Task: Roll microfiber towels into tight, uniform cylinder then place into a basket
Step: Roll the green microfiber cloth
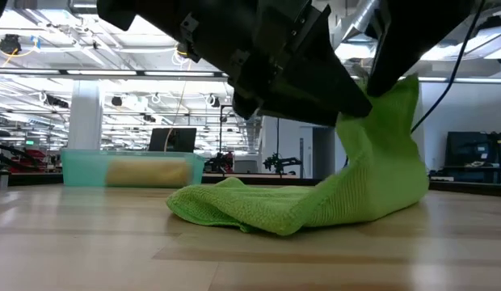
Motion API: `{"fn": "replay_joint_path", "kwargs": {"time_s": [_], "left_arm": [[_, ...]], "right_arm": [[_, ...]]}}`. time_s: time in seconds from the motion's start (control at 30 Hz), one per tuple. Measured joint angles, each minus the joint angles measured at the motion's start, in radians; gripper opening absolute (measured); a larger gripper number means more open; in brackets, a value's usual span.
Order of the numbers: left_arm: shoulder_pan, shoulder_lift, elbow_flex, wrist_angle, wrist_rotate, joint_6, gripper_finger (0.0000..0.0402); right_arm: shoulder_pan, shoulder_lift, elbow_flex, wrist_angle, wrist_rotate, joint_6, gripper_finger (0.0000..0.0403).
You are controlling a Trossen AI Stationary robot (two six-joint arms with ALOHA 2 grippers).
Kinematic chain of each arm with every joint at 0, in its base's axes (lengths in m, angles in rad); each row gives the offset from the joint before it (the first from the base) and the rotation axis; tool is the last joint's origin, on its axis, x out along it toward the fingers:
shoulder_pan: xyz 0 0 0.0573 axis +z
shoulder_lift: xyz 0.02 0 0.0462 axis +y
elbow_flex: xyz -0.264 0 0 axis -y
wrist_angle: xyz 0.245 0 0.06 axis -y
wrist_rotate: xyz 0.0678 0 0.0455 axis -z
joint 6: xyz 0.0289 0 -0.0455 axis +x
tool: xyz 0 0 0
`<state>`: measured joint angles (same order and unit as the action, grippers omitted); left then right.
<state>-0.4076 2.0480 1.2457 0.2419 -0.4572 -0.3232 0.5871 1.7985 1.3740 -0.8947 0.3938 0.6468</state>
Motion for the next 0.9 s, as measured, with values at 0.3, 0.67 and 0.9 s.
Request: {"fn": "replay_joint_path", "kwargs": {"time_s": [0.3, 0.67, 0.9], "left_arm": [[0.0, 0.0, 0.0, -0.008, 0.005, -0.031, 0.0177], [0.006, 0.0, 0.0, -0.096, 0.006, -0.084, 0.0176], [0.011, 0.0, 0.0, -0.185, 0.003, -0.13, 0.0176]], "right_arm": [[0.0, 0.0, 0.051, -0.134, 0.011, 0.029, 0.0007], [0.002, 0.0, 0.137, -0.287, 0.061, 0.071, 0.0006], [0.002, 0.0, 0.182, -0.399, 0.106, 0.121, 0.0006]]}}
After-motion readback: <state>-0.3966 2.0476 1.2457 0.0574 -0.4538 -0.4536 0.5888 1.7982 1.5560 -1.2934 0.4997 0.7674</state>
